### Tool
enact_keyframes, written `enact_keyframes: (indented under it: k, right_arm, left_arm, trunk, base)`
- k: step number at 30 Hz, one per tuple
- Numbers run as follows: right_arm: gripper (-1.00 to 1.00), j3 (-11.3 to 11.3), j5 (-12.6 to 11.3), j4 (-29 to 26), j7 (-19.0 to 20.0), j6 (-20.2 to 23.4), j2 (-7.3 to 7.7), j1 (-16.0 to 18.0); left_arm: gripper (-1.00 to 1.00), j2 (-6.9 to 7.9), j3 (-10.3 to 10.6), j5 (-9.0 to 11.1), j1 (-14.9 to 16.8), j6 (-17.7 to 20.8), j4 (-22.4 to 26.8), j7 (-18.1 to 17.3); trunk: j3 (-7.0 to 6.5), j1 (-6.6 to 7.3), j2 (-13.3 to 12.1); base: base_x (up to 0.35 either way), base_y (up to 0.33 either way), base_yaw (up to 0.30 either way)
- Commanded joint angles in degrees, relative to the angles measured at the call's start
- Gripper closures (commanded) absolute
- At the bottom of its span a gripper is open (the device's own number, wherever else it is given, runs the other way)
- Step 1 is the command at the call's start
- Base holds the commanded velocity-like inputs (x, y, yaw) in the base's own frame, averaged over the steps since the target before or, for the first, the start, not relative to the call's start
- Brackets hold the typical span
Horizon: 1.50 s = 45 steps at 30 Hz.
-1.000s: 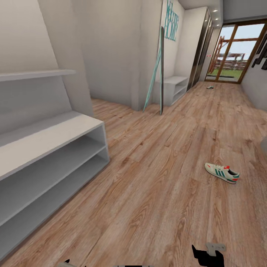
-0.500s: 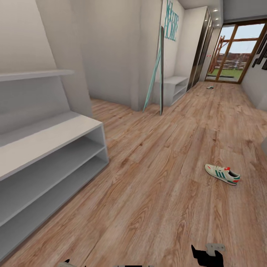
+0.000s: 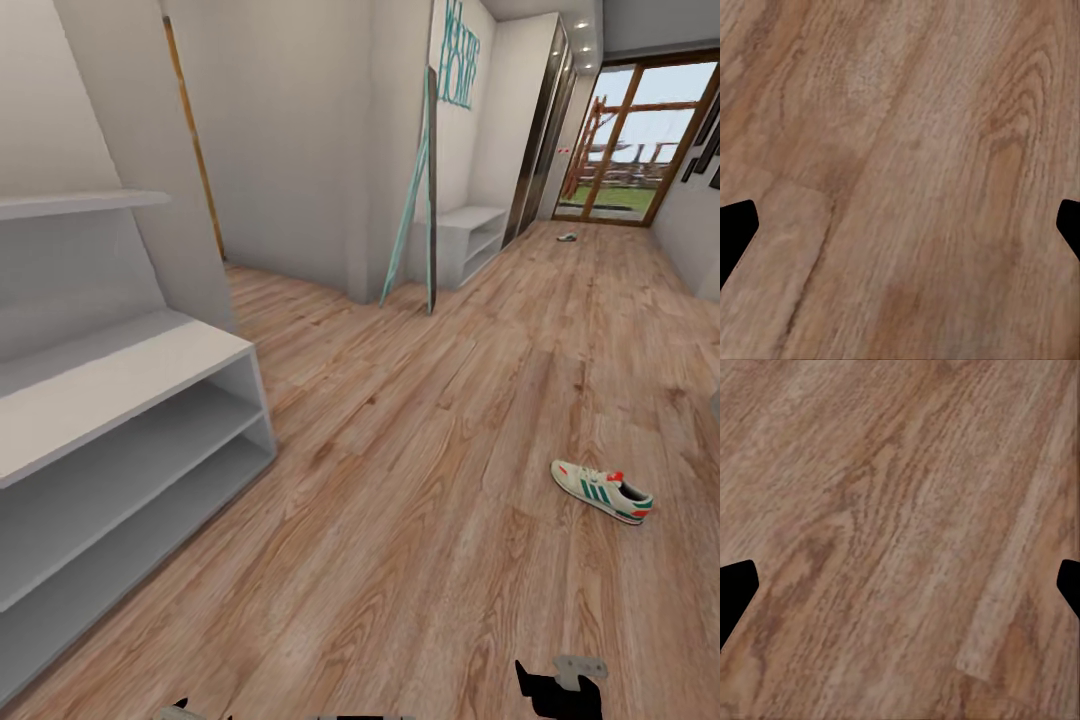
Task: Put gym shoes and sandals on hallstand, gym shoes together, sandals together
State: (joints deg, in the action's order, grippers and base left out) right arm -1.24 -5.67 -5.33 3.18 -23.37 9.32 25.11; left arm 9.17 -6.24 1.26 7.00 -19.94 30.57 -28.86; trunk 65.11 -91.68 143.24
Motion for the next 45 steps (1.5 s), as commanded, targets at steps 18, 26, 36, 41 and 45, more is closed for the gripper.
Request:
enact_keyframes:
  k: [18,26,36,41,45]
  right_arm:
    - [-1.00,-0.1,-0.6,0.1,0.4,-0.2,0.01,0.0]
    - [-1.00,-0.1,-0.4,0.2,0.8,-0.2,0.16,0.0]
    - [-1.00,-0.1,-0.5,0.2,0.6,-0.2,0.23,0.0]
    - [-1.00,0.0,-0.5,0.2,0.5,-0.2,0.10,0.0]
    - [-1.00,0.0,-0.6,0.1,0.4,-0.2,0.02,0.0]
  left_arm:
    - [-1.00,-0.02,-0.3,0.1,0.0,0.0,-0.1,-0.5]
    - [-1.00,-0.03,-0.2,0.1,0.0,0.0,-0.1,-0.5]
    - [-1.00,-0.03,-0.3,0.1,0.0,0.0,-0.2,-0.5]
    - [-1.00,-0.03,-0.3,0.1,0.0,0.1,-0.2,-0.5]
    - [-1.00,-0.03,-0.3,0.1,0.0,0.1,-0.2,-0.5]
  trunk:
    - [0.05,-0.02,0.0]
    - [0.05,-0.02,0.0]
    - [0.05,-0.02,0.0]
    - [0.05,-0.02,0.0]
    - [0.05,-0.02,0.0]
  base:
    - [0.329,-0.018,0.000]
    - [0.336,0.000,0.000]
    - [0.336,0.000,0.000]
    - [0.336,0.000,0.000]
    - [0.336,0.000,-0.017]
